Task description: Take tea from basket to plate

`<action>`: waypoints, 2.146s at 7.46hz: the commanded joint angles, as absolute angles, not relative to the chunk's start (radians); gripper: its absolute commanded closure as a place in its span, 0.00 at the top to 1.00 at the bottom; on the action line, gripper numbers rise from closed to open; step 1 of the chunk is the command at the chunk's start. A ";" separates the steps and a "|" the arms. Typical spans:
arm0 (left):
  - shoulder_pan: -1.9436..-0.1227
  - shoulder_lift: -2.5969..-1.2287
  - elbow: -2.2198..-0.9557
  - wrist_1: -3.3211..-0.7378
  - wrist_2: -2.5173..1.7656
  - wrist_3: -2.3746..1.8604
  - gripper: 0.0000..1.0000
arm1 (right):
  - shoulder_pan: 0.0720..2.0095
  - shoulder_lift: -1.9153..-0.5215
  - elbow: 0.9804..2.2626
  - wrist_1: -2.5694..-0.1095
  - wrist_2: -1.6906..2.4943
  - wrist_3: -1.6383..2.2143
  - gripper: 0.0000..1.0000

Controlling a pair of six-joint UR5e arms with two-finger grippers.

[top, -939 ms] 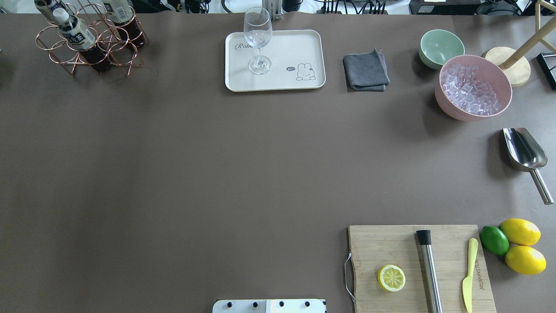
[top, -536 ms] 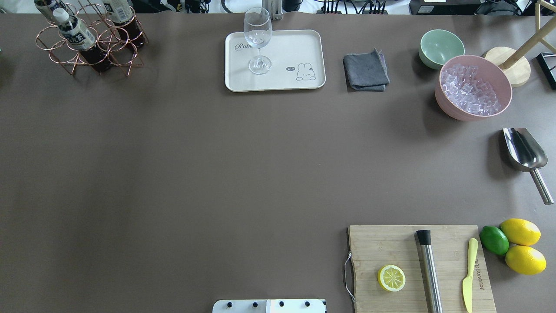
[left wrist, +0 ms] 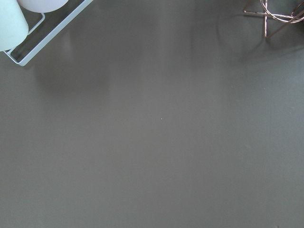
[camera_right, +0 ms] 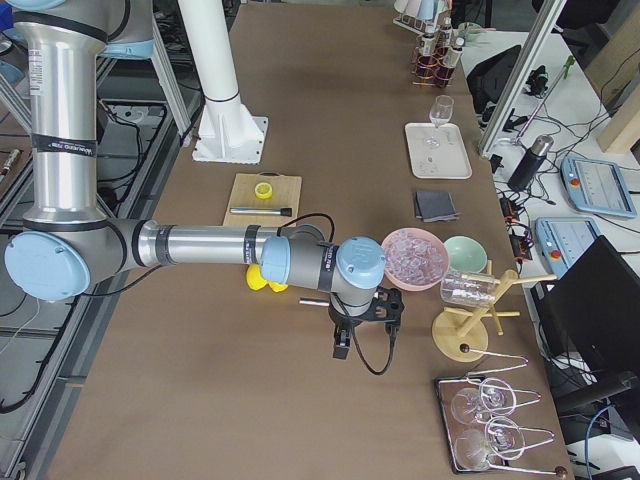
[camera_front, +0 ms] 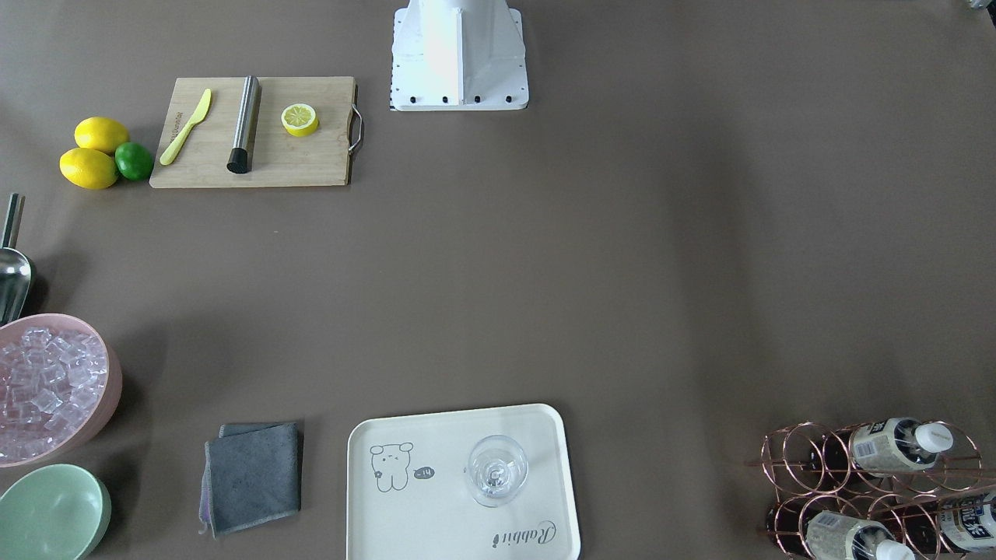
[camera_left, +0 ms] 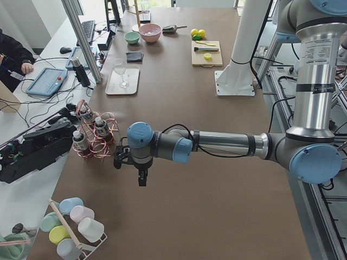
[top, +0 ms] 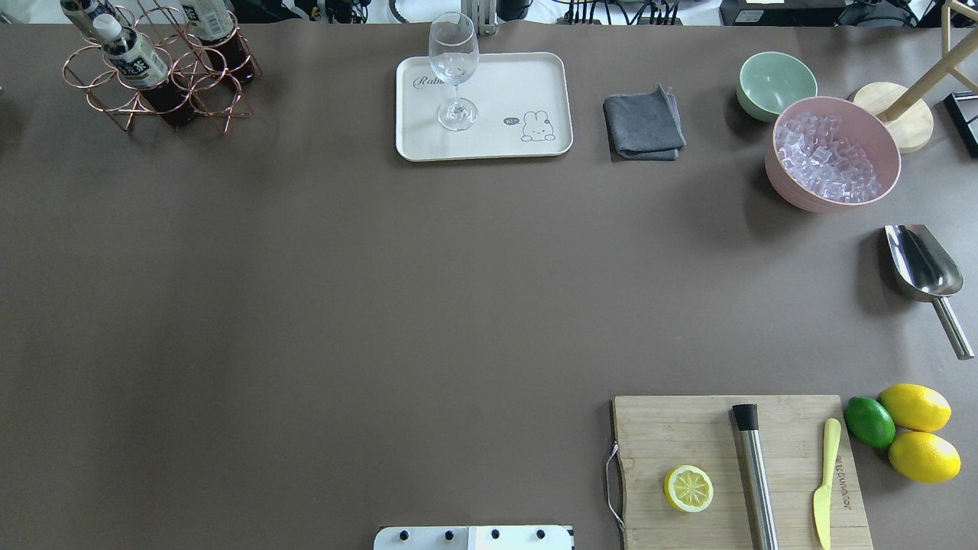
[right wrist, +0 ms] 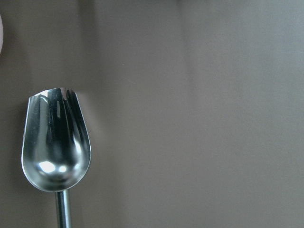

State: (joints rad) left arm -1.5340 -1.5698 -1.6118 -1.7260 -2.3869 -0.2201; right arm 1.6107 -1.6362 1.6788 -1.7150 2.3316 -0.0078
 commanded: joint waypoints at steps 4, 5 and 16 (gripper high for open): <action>-1.520 -1.571 -1.609 -1.726 -2.387 -0.222 0.98 | 1.611 -1.637 1.675 -1.715 2.332 -0.009 1.00; -1.520 -1.572 -1.606 -1.727 -2.387 -0.221 0.98 | 1.611 -1.637 1.675 -1.715 2.330 -0.009 1.00; -1.523 -1.641 -1.620 -1.591 -2.393 -0.213 0.98 | 1.611 -1.637 1.675 -1.715 2.330 -0.009 1.00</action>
State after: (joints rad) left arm -1.5226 -1.6177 -1.6160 -1.6394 -2.3929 -0.2158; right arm 1.6107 -1.6367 1.6751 -1.7150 2.3304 -0.0092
